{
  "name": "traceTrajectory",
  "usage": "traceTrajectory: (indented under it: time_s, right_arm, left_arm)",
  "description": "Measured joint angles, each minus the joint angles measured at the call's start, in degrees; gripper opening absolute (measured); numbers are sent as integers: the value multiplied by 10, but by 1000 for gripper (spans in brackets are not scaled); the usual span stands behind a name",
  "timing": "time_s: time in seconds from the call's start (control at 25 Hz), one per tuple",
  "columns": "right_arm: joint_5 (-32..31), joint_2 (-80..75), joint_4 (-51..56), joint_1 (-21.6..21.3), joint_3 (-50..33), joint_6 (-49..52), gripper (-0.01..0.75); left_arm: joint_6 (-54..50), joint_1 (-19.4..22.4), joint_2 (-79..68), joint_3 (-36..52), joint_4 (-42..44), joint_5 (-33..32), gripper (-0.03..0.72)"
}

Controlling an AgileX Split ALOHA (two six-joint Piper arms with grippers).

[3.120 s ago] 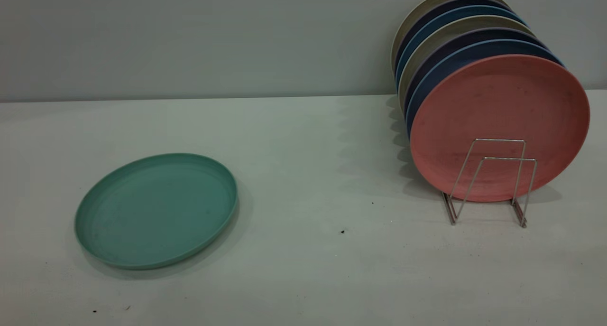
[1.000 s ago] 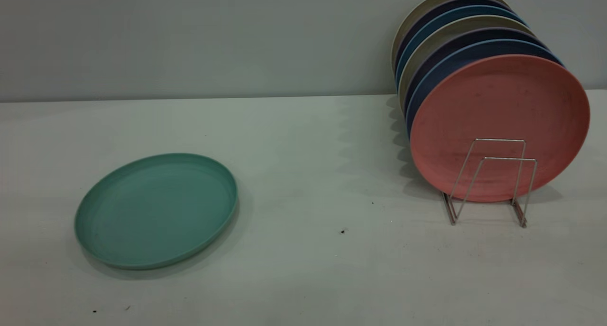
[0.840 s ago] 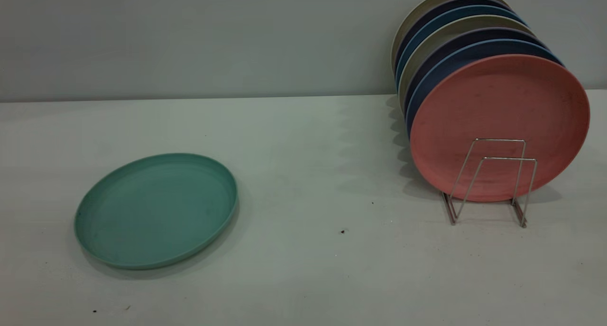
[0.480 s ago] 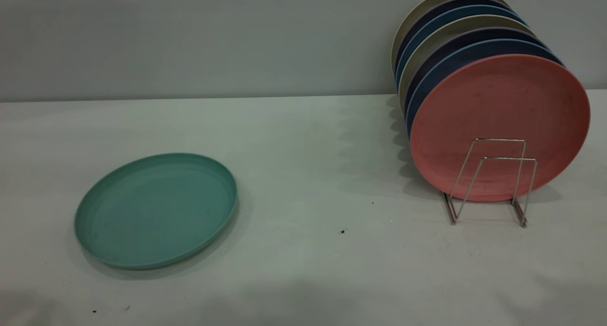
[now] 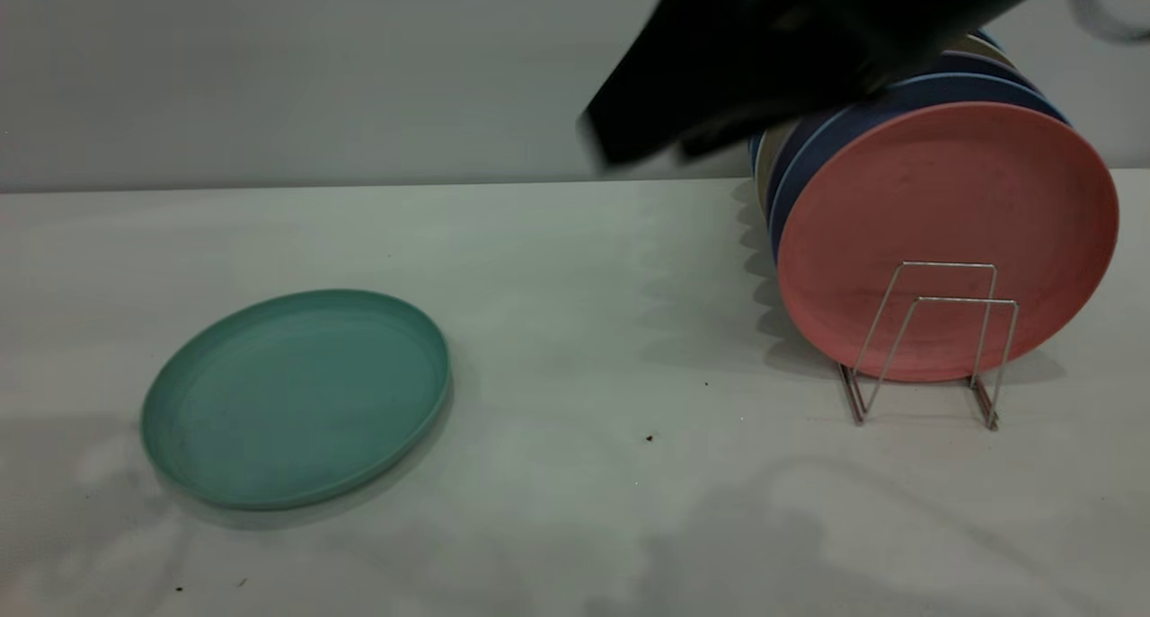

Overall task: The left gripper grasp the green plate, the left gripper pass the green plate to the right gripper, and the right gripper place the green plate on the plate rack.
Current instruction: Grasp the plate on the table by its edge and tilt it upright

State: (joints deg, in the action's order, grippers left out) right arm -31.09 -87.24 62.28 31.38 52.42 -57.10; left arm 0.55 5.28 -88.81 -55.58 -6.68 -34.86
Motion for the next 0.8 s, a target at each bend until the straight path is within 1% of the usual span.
traceTrajectory:
  time_s: [0.16, 0.28, 0.36, 0.48, 0.6, 0.8]
  right_arm:
    - [-1, -24, 13, 16, 2, 0, 502]
    - [0, -29, 34, 17, 2, 0, 502]
    - [0, -30, 41, 17, 3, 0, 502]
    - [1, -30, 45, 17, 3, 0, 502]
    - [2, -30, 46, 17, 3, 0, 502]
    - [20, -30, 46, 17, 3, 0, 502]
  left_arm:
    - [40, 37, -129, -59, -17, -16, 566]
    - [102, 52, -220, -109, -81, -25, 564]
    - [150, 55, -276, -141, -136, -29, 564]
    - [216, 55, -338, -180, -195, -31, 564]
    - [247, 55, -377, -192, -218, -21, 564]
    - [259, 55, -401, -193, -221, -7, 563]
